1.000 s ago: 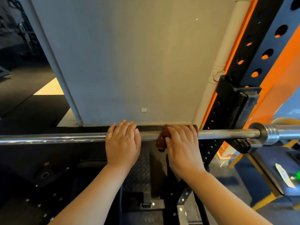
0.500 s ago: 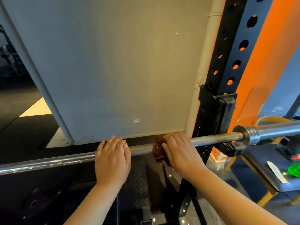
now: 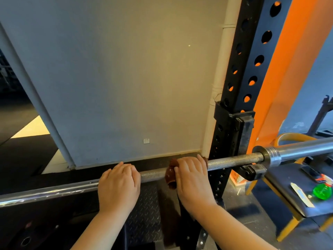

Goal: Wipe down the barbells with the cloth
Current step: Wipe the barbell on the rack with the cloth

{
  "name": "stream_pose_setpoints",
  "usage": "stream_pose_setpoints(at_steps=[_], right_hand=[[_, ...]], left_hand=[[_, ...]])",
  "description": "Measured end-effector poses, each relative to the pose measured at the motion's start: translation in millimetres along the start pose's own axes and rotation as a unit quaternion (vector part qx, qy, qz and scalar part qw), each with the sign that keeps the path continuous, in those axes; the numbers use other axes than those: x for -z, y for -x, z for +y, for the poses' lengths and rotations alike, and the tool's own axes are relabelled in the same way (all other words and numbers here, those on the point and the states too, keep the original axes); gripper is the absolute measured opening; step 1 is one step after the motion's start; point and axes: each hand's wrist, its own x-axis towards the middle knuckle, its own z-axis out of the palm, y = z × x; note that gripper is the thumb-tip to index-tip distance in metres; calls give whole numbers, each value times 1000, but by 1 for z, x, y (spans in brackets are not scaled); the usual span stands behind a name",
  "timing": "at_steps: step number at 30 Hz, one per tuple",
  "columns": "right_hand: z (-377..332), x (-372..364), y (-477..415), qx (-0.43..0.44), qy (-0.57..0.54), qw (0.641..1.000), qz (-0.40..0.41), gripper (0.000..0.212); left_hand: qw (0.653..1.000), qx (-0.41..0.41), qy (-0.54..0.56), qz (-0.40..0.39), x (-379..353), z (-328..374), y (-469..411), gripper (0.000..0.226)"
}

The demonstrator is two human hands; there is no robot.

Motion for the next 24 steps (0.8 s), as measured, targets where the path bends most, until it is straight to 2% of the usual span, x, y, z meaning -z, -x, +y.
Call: stream_pose_setpoints(at_steps=[3,7,12,18,24], right_hand=[[-22,-13,6,53,2,998,-17,37],[-6,-8,-7,103,37,993,-46,41],[-24,-14,-6,45,40,998,-5,32],[-16,-9,-8,117,47,990,-58,45],[-30,-21,-4,50,40,998,18,31]], left_hand=[[1000,1,-12,-2,4,1,-2,43],[1000,-10,-5,20,-2,-4,0,40],[999,1,9,53,-5,-1,0,41],[998,-2,10,66,-9,-3,2,41],[996,14,23,84,-13,0,0,43]])
